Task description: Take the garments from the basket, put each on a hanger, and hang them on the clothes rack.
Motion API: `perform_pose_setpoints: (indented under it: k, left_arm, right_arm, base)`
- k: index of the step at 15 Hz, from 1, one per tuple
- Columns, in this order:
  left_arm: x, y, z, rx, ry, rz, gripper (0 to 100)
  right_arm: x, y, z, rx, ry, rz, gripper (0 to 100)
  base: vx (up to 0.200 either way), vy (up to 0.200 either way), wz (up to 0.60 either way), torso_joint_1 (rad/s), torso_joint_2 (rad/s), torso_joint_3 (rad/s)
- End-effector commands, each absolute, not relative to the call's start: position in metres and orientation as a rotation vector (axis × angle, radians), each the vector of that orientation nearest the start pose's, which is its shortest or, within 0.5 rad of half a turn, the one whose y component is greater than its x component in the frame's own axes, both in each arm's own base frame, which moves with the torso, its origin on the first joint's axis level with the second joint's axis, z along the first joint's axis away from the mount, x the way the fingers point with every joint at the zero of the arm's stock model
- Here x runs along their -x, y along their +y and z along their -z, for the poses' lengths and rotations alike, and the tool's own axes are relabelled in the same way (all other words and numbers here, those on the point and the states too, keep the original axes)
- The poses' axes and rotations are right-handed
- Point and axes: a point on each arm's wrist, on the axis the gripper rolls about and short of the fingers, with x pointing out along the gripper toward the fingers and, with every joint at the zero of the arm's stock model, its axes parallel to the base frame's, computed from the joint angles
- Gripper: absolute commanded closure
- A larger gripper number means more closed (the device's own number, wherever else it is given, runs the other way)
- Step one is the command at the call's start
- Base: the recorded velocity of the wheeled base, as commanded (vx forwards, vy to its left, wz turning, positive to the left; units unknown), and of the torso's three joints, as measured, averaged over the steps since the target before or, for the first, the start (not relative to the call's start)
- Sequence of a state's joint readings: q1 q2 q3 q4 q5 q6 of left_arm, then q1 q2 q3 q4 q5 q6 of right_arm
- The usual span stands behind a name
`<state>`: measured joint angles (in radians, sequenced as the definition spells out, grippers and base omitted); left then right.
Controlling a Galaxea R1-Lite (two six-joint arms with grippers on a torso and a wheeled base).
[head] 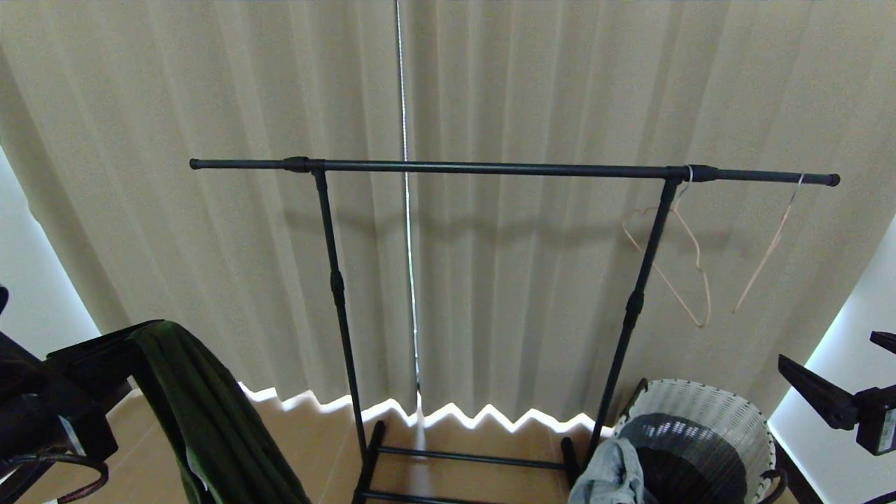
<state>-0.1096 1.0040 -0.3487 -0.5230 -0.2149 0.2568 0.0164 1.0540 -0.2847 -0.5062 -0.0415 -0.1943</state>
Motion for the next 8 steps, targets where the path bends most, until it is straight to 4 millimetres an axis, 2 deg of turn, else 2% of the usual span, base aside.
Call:
perform_pose_setpoints:
  k: [1,4,8]
  left_arm:
    - [-0.1274,-0.0192,-0.1901,-0.247,0.113,0.344,100]
    - [-0.1276,-0.0206,-0.1934,-0.247,0.096,0.353,100]
    - [-0.1273,-0.0265,-0.1928,-0.251,0.089,0.399,100]
  right_arm:
    - [-0.1424,0.0013,-0.1654,0.203,0.306,0.001,0]
    - [-0.1425,0.0016,-0.1658,0.205,0.380,-0.008,0]
    - [-0.1434,0.0015,-0.1694,0.207,0.393,-0.007,0]
  base:
    - [0.000,0.000,0.00,0.207,-0.44,-0.222]
    - [0.000,0.000,0.00,0.080,-0.14,-0.079]
    - [0.000,0.000,0.00,0.000,0.00,0.000]
